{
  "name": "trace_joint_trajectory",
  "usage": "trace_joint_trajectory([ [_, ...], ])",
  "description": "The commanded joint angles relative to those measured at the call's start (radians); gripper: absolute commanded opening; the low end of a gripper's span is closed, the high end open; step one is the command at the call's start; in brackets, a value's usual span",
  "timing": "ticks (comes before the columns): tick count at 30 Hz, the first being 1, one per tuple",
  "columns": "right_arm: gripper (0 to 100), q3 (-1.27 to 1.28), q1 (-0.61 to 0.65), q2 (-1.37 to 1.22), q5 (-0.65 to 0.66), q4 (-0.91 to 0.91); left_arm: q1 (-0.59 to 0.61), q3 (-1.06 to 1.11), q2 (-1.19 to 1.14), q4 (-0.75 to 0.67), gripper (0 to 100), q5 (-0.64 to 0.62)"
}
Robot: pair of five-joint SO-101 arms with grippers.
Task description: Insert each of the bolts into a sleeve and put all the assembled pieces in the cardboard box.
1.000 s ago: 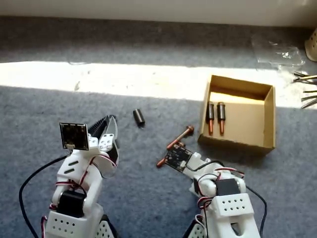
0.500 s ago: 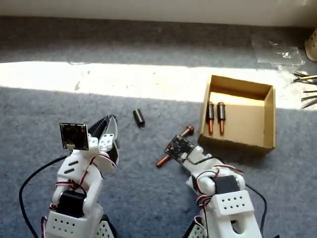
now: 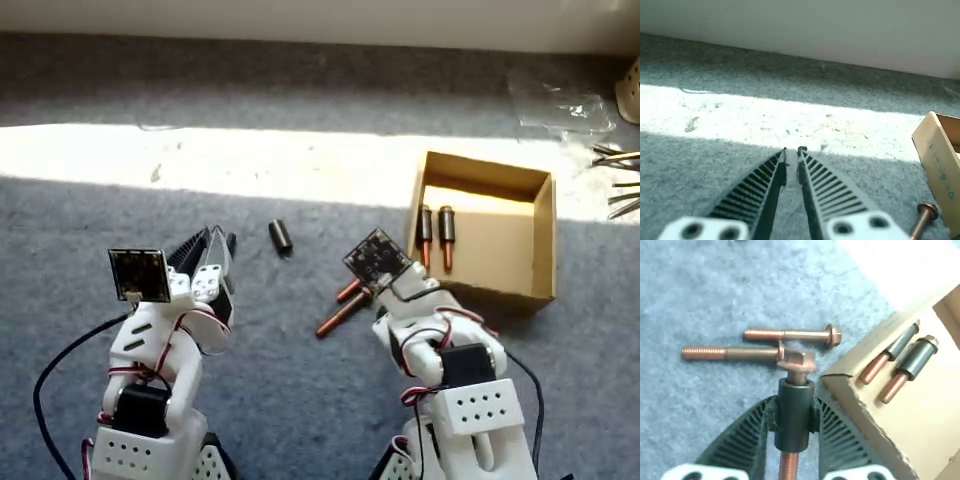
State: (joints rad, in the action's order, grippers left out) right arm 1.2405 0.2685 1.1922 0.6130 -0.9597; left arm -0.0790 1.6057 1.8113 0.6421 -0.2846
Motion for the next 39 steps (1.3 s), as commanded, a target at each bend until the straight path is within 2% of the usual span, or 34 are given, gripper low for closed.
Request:
trace_joint_trajectory([
  [1, 0.5, -0.113, -0.050, -0.005, -0.038, 0.030, 0.016, -0.005, 0.012, -0.031, 6, 0.031],
  [10, 0.5, -0.151, -0.229, -0.047, -0.046, 0.280, 0.016, -0.005, 0.012, -0.031, 6, 0.031],
  [17, 0.5, -0.278, -0.363, -0.464, -0.049, 0.440, 0.015, -0.005, 0.012, -0.031, 6, 0.031],
  [23, 0.5, -0.526, -0.424, -0.845, -0.077, 0.464, 0.015, -0.005, 0.012, -0.031, 6, 0.031],
  [26, 0.5, -0.608, -0.424, -0.960, -0.124, 0.464, 0.015, -0.005, 0.012, -0.031, 6, 0.031],
  [31, 1.6, -0.654, -0.423, -1.050, -0.121, 0.464, 0.015, -0.005, 0.012, -0.031, 6, 0.031],
  [37, 19.3, -0.653, -0.421, -1.053, -0.121, 0.464, 0.015, -0.005, 0.012, -0.031, 6, 0.031],
  [39, 22.2, -0.653, -0.415, -1.052, -0.121, 0.464, 0.015, -0.005, 0.012, -0.031, 6, 0.031],
])
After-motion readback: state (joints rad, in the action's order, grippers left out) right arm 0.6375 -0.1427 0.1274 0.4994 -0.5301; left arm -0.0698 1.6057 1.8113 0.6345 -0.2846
